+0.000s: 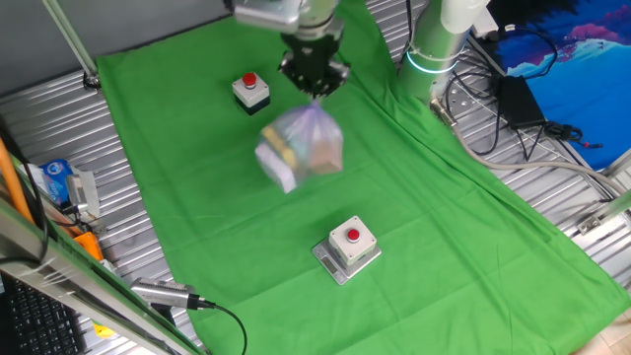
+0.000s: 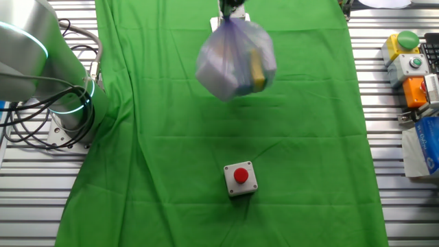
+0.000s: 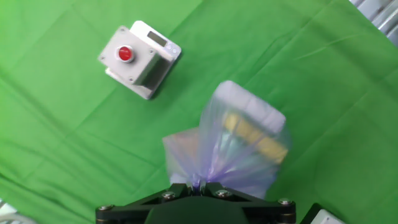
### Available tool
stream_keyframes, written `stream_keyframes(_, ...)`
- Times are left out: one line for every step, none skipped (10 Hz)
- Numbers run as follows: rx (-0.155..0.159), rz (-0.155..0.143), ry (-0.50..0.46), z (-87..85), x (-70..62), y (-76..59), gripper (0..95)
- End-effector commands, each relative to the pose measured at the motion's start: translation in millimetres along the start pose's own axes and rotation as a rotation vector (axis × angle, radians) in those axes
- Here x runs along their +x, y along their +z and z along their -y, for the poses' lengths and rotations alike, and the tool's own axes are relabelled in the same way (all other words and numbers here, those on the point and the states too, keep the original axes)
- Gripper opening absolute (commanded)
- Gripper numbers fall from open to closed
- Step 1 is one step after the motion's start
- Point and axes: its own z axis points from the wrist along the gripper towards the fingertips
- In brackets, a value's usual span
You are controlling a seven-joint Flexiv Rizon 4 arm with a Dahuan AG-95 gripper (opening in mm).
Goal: Pick up a bag of things
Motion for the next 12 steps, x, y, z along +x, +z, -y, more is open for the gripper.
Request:
stream_keyframes(-0.006, -0.011, 0.005, -10.7, -1.0, -16.2, 0.0)
stream_keyframes(-0.008, -0.012, 0.001, -17.1, -0.4, -26.3, 0.0)
stream_keyframes(-0.009, -0.016, 0.002, -21.4, -0.8, -33.0, 0.0)
stream_keyframes(-0.01, -0.017, 0.0, -25.8, -1.8, -39.5, 0.0)
stream_keyframes(-0.011, -0.016, -0.001, -29.2, -2.5, -43.8, 0.0)
stream_keyframes(-0.014, -0.016, -0.002, -31.7, -3.0, -46.5, 0.0)
stream_keyframes(-0.014, -0.017, -0.003, -34.5, -3.4, -49.0, 0.0)
stream_keyframes(-0.014, -0.018, -0.003, -36.4, -3.8, -50.2, 0.0)
stream_keyframes(-0.014, -0.018, -0.005, -38.4, -3.4, -51.8, 0.0)
stream_keyframes(-0.015, -0.017, -0.006, -39.6, -2.3, -53.1, 0.0)
stream_keyframes(-0.016, -0.015, -0.007, -40.9, -1.3, -54.7, 0.0)
stream_keyframes(-0.017, -0.014, -0.007, -43.0, -0.7, -58.0, 0.0)
